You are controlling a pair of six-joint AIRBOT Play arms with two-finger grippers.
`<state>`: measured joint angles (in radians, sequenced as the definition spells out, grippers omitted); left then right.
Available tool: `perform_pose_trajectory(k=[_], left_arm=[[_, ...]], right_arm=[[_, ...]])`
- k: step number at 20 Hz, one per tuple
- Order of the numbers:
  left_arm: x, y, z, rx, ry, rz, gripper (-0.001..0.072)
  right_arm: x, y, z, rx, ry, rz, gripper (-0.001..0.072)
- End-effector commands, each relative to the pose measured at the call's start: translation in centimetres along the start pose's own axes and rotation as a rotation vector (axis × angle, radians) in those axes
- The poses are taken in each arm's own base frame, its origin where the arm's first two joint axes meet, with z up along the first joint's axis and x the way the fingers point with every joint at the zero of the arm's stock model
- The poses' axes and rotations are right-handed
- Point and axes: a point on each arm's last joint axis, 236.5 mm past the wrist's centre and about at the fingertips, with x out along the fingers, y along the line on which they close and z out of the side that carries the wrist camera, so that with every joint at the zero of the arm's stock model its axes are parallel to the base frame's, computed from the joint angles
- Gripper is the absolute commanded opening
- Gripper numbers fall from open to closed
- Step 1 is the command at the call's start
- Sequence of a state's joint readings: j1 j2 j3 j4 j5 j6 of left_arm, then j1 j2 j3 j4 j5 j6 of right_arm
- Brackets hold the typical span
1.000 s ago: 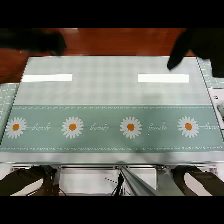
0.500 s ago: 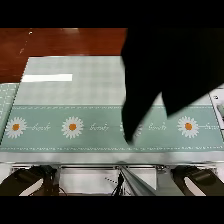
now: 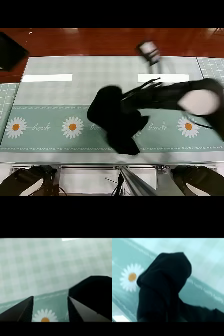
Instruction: Fold the shirts.
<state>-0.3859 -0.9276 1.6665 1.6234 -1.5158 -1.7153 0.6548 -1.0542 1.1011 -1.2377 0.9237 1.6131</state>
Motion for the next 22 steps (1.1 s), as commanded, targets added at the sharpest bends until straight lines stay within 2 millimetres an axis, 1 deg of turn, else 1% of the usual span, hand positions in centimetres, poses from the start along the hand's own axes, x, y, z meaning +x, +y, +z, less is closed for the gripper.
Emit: perform_pose_trajectory(k=[1,2,3,4,5,6,7,8,9,10,11,12,13,14,15,16,17,18,19,20,21,22], left_arm=[[4.4,0.4,-4.4,0.003,0.156,0.023,0.0501],[5.6,0.5,-5.4,-0.010,0.187,0.028,0.0501],[6.9,0.5,-6.6,-0.021,0.219,0.034,0.0501],[8.2,0.7,-8.0,-0.020,0.254,0.039,0.0501],[9.3,0.8,-9.4,-0.019,0.290,0.045,0.0501],[10.5,0.9,-11.3,-0.037,0.340,0.054,0.0501],[11.5,0.6,-13.4,-0.055,0.399,0.043,0.0502],[12.4,-0.5,-16.1,-0.074,0.474,-0.002,0.0503],[13.2,-2.0,-18.5,-0.105,0.534,-0.063,0.0503],[14.0,-3.7,-20.9,-0.150,0.581,-0.132,0.0506],[14.8,-5.1,-22.9,-0.199,0.609,-0.186,0.0506],[15.4,-6.0,-24.6,-0.242,0.629,-0.224,0.0507],[15.8,-6.6,-26.3,-0.278,0.655,-0.245,0.0510],[15.9,-7.0,-27.9,-0.286,0.687,-0.263,0.0518],[15.8,-7.2,-29.3,-0.284,0.720,-0.280,0.0518],[15.8,-7.6,-30.4,-0.282,0.743,-0.300,0.0519],[15.8,-8.0,-31.0,-0.284,0.752,-0.326,0.0519],[15.8,-8.9,-31.2,-0.293,0.752,-0.368,0.0520],[15.7,-9.8,-31.3,-0.295,0.749,-0.419,0.0548],[15.6,-10.8,-31.4,-0.307,0.752,-0.470,0.0549],[15.5,-11.6,-31.6,-0.319,0.759,-0.506,0.0554],[15.6,-11.9,-31.8,-0.327,0.767,-0.520,0.0557]], right_arm=[[6.8,-1.8,-4.8,0.017,0.181,-0.042,0.0031],[7.7,-2.2,-5.0,0.023,0.187,-0.049,0.0090],[8.2,-2.4,-4.8,0.016,0.181,-0.055,0.0222],[8.1,-2.8,-4.4,-0.007,0.165,-0.067,0.0339],[7.5,-3.5,-3.7,-0.051,0.147,-0.090,0.0392],[6.5,-4.5,-2.9,-0.089,0.129,-0.131,0.0394],[5.1,-6.1,-1.9,-0.128,0.109,-0.190,0.0394],[2.7,-8.4,-0.8,-0.160,0.092,-0.271,0.0394],[0.3,-10.5,-0.1,-0.173,0.080,-0.345,0.0394],[-2.4,-13.1,0.3,-0.166,0.071,-0.428,0.0394],[-5.0,-15.7,0.1,-0.137,0.074,-0.503,0.0394],[-7.4,-18.3,-0.5,-0.085,0.087,-0.570,0.0396],[-9.4,-20.7,-1.5,-0.018,0.106,-0.609,0.0397],[-10.7,-22.6,-2.8,0.053,0.132,-0.619,0.0421],[-11.5,-23.9,-4.1,0.124,0.154,-0.600,0.0434],[-11.9,-24.8,-5.1,0.187,0.154,-0.565,0.0434],[-12.0,-25.3,-5.8,0.242,0.146,-0.526,0.0434],[-12.0,-25.6,-6.4,0.296,0.133,-0.485,0.0434],[-11.8,-25.8,-6.9,0.338,0.121,-0.452,0.0434],[-11.6,-25.9,-7.4,0.373,0.112,-0.424,0.0434],[-11.4,-26.0,-8.0,0.398,0.110,-0.401,0.0434],[-11.1,-26.0,-8.5,0.417,0.113,-0.389,0.0434]])
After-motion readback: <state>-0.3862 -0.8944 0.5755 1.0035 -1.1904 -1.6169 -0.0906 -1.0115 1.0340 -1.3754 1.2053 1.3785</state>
